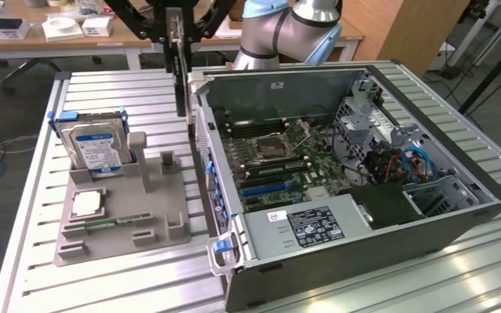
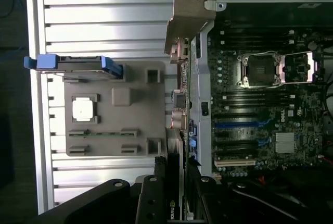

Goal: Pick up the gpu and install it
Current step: 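Reach for the gpu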

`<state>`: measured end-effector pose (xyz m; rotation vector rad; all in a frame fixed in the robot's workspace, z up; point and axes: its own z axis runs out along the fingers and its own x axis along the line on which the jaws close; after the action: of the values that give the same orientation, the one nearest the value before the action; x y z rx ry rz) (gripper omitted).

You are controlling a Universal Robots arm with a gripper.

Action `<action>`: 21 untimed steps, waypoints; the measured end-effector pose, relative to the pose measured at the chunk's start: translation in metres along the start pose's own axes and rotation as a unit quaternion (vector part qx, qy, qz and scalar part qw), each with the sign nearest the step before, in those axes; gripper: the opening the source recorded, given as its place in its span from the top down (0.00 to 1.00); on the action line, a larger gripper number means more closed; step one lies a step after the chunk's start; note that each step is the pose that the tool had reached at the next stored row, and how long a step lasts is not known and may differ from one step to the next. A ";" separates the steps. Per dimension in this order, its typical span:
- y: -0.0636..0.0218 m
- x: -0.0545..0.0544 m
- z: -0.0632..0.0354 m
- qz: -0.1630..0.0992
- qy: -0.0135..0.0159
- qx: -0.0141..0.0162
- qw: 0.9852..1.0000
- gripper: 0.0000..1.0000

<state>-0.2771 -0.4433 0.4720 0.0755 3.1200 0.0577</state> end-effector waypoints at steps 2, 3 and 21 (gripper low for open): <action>0.0004 -0.009 0.0002 0.000 0.000 0.000 1.000 0.74; 0.0006 -0.013 0.0003 0.000 0.000 0.000 1.000 0.74; 0.0045 -0.095 0.0020 0.000 0.001 0.000 1.000 0.74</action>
<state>-0.1817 -0.4434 0.4720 0.0752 3.1211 0.0579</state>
